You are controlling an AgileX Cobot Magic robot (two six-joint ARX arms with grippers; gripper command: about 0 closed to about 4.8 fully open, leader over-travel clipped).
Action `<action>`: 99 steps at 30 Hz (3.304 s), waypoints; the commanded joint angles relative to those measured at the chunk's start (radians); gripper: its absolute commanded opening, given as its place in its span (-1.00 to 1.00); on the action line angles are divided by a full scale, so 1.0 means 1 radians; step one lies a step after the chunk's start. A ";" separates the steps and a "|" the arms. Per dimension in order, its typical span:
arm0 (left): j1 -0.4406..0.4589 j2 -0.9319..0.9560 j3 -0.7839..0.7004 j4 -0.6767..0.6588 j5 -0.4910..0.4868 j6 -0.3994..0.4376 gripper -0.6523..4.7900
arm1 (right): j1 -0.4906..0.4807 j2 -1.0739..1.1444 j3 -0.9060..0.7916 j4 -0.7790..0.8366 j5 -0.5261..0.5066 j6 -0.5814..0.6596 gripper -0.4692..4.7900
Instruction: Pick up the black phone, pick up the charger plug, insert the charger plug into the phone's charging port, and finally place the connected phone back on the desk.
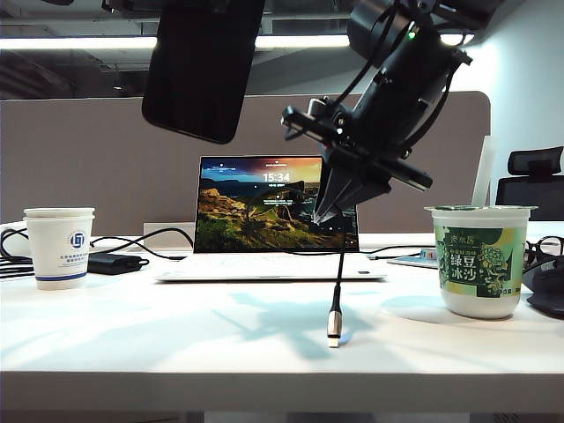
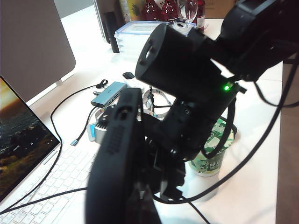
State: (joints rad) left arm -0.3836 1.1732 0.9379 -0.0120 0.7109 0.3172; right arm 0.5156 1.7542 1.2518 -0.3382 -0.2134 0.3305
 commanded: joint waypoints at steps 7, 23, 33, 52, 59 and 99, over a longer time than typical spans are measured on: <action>0.000 -0.009 0.007 0.034 0.008 -0.004 -0.78 | 0.002 0.068 0.004 0.118 0.058 -0.020 -0.51; 0.000 -0.009 0.007 0.035 0.008 -0.015 -0.78 | 0.000 0.071 0.086 0.134 0.088 -0.060 0.24; 0.000 -0.009 0.007 0.035 0.008 -0.019 -0.78 | -0.007 0.071 0.100 0.140 0.107 -0.119 -0.78; 0.000 -0.009 0.007 0.035 0.009 -0.020 -0.78 | -0.009 0.076 0.103 0.399 0.206 -0.216 -0.83; 0.000 -0.009 0.007 0.035 0.009 -0.022 -0.78 | -0.022 0.105 0.103 0.475 0.239 -0.235 -0.83; 0.000 -0.008 0.007 0.034 0.008 -0.040 -0.78 | -0.059 0.254 0.103 0.721 0.286 -0.309 -0.83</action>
State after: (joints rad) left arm -0.3836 1.1732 0.9379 -0.0124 0.7105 0.2863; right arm 0.4572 2.0079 1.3506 0.3611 0.0681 0.0277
